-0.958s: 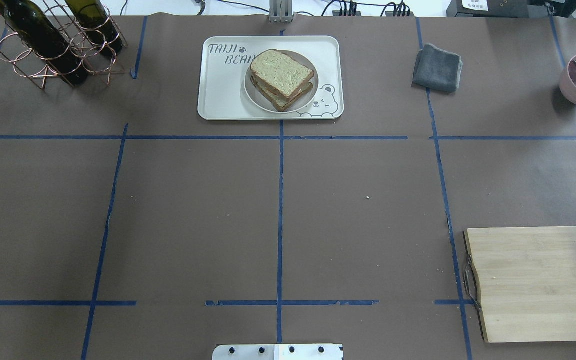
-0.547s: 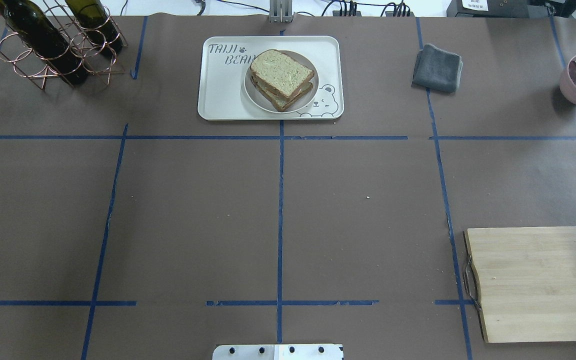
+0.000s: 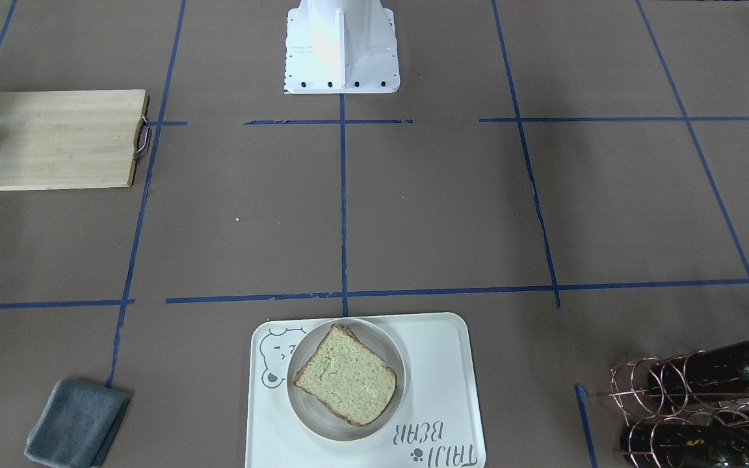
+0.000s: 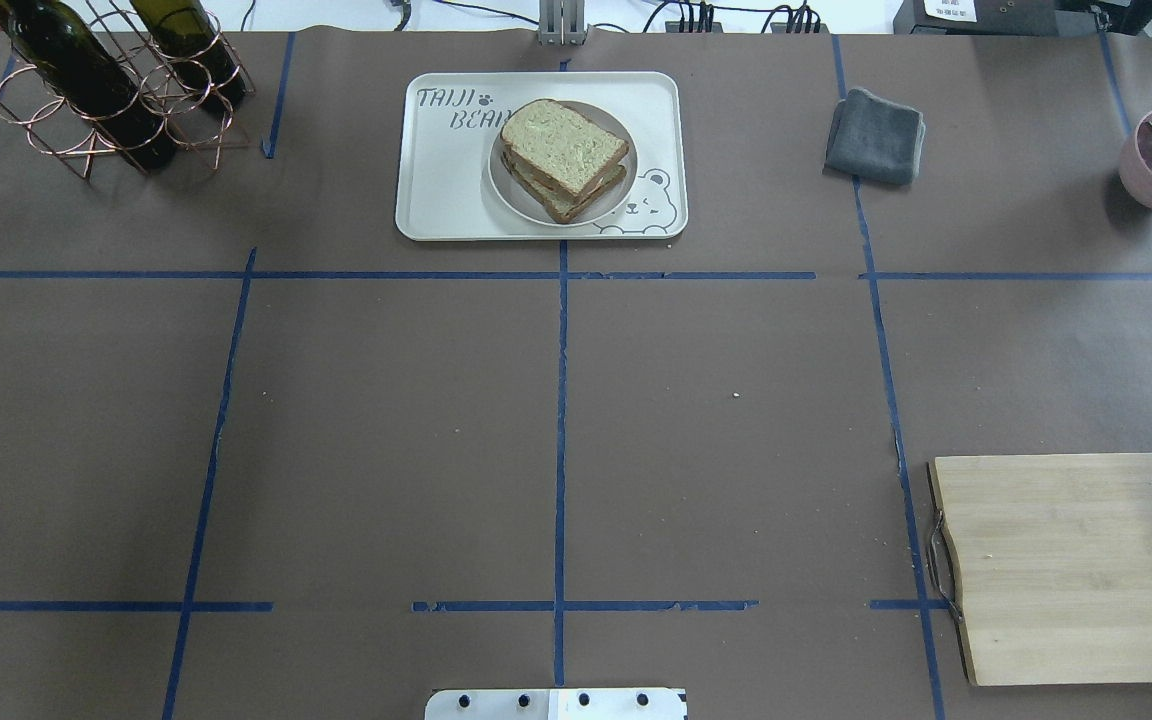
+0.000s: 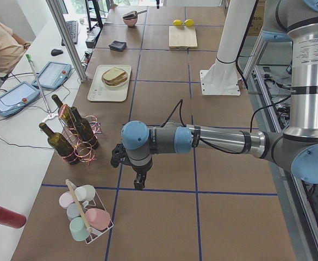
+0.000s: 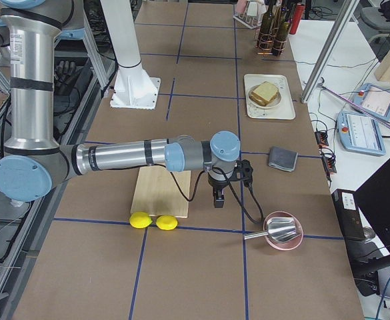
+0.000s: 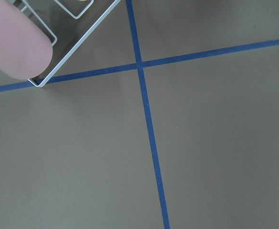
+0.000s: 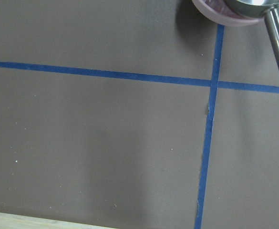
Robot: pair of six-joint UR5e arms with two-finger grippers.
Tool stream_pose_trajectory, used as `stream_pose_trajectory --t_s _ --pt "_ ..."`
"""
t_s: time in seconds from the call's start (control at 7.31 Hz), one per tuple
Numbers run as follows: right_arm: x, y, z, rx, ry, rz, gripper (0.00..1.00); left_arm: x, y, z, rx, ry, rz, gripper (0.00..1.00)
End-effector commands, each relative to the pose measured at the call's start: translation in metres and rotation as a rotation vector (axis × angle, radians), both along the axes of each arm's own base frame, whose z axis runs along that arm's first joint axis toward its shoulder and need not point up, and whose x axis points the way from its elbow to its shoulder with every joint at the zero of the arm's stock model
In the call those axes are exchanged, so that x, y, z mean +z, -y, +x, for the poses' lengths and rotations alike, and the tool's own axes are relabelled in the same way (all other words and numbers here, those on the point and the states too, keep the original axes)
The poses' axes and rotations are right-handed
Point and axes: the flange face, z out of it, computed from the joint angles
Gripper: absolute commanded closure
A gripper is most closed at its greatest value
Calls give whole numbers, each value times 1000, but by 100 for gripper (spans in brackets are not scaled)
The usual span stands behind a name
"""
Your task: Make sandwich and place on tray
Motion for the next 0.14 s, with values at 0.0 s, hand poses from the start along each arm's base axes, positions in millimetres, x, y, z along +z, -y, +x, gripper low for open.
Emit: stream_pose_trajectory --t_s 0.0 --pt "-1 1 0 0 1 3 0 -9 13 -1 -3 6 23 0"
